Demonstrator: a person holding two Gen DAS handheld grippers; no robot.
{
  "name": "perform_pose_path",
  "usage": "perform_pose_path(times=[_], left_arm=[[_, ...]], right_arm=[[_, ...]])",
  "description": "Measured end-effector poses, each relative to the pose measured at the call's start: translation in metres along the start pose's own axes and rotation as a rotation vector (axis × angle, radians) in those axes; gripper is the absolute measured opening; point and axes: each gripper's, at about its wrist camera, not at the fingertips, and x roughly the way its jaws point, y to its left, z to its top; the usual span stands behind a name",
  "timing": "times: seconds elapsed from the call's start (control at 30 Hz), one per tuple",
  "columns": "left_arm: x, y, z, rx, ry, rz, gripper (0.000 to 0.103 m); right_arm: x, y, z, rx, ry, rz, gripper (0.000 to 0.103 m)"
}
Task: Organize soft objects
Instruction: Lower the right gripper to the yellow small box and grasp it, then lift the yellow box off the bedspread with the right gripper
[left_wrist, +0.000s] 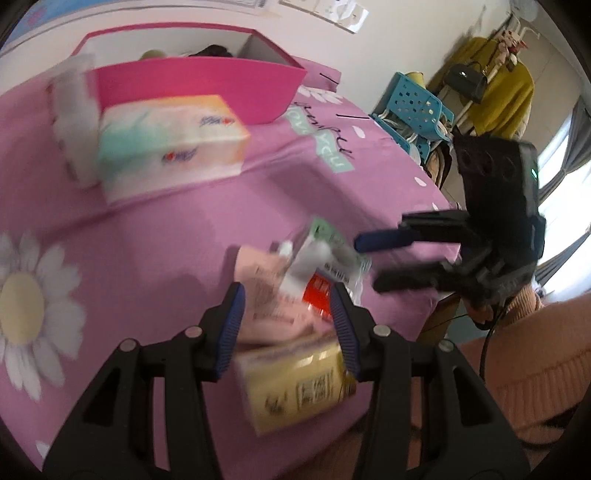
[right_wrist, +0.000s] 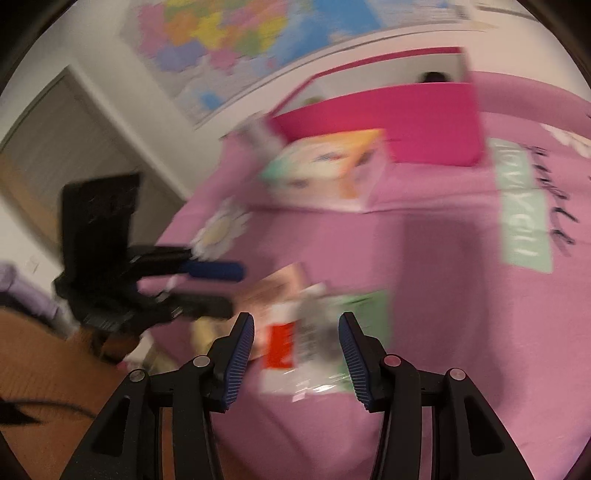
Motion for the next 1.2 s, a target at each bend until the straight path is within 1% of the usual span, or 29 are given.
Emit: perform_pose_path(times=[0.13, 0.23, 0.27, 0.33, 0.43, 0.47, 0.53, 0.63, 0.7, 0.77, 0.9, 0.97, 1.07, 1.2], left_arm=[[-0.012, 0.011, -0.014, -0.047, 0.002, -0.015, 0.050], [-0.017, 0.017, -0.026, -0.071, 0.016, -0.021, 0.050], [-0.018, 0.018, -0.031, -0.078, 0.027, -0.024, 0.050], [-0.017, 0.018, -0.038, -0.084, 0.048, -0.039, 0.050], [-0.011, 0.015, -0.047, -0.083, 0.083, -0.062, 0.049], [-0.010, 0.013, -0.049, -0.081, 0.083, -0.055, 0.049], [-0.010, 0.012, -0.049, -0.082, 0.080, -0.048, 0.049], [-0.013, 0.012, -0.041, -0.091, 0.057, -0.058, 0.049], [-0.016, 0.009, -0.035, -0.071, 0.041, -0.052, 0.049], [-0.017, 0.008, -0.025, -0.059, 0.022, -0.049, 0.049], [-0.014, 0.011, 0.000, -0.072, -0.017, -0.082, 0.049], [-0.009, 0.010, 0.012, -0.064, -0.024, -0.069, 0.049], [-0.001, 0.010, 0.029, -0.051, -0.033, -0.047, 0.049], [0.020, 0.020, 0.047, -0.074, -0.018, -0.045, 0.049]], right_arm=[[0.017, 0.027, -0.012, -0.064, 0.068, 0.082, 0.049], [0.030, 0.036, -0.019, -0.082, 0.117, 0.112, 0.040], [0.033, 0.037, -0.021, -0.078, 0.126, 0.121, 0.038], [0.040, 0.037, -0.024, -0.066, 0.138, 0.129, 0.030], [0.042, 0.036, -0.025, -0.052, 0.129, 0.143, 0.026], [0.043, 0.037, -0.024, -0.053, 0.125, 0.142, 0.022], [0.044, 0.037, -0.022, -0.051, 0.120, 0.135, 0.021], [0.044, 0.034, -0.016, -0.050, 0.105, 0.124, 0.021], [0.037, 0.034, -0.011, -0.055, 0.083, 0.120, 0.021], [0.030, 0.030, -0.003, -0.046, 0.046, 0.114, 0.021], [0.016, 0.019, 0.013, -0.029, -0.016, 0.080, 0.021], [0.011, 0.010, 0.024, -0.008, -0.052, 0.051, 0.021], [0.007, -0.002, 0.035, 0.015, -0.082, 0.024, 0.021], [0.005, -0.020, 0.045, 0.048, -0.109, 0.005, 0.022]])
